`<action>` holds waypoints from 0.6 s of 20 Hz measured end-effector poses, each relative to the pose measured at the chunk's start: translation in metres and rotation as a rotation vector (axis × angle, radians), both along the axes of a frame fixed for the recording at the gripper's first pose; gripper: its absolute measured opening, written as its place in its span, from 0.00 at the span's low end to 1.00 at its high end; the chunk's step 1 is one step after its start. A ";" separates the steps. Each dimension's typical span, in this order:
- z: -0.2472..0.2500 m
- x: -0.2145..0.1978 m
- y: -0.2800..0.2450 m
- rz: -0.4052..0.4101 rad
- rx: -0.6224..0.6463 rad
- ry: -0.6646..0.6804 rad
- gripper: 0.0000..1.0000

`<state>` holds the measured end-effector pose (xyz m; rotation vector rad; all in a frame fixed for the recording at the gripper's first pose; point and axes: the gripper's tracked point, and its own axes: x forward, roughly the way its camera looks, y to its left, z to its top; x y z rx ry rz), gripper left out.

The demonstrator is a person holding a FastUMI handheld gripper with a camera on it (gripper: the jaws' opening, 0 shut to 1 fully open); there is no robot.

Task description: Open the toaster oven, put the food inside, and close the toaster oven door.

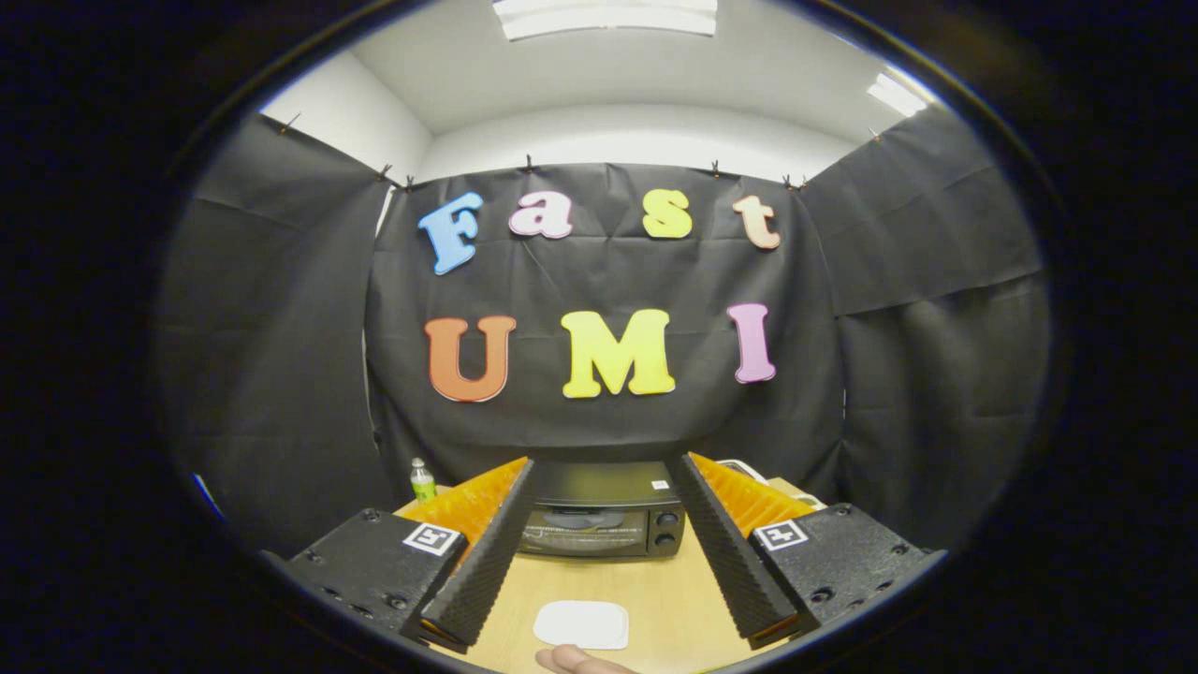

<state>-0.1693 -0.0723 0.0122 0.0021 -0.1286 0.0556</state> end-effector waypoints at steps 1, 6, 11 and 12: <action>0.004 -0.005 0.000 -0.004 0.001 -0.008 0.99; 0.027 -0.028 0.002 -0.036 0.007 -0.077 0.98; 0.019 -0.039 0.024 0.025 -0.012 -0.046 0.99; 0.017 -0.041 0.028 0.039 -0.013 -0.041 0.99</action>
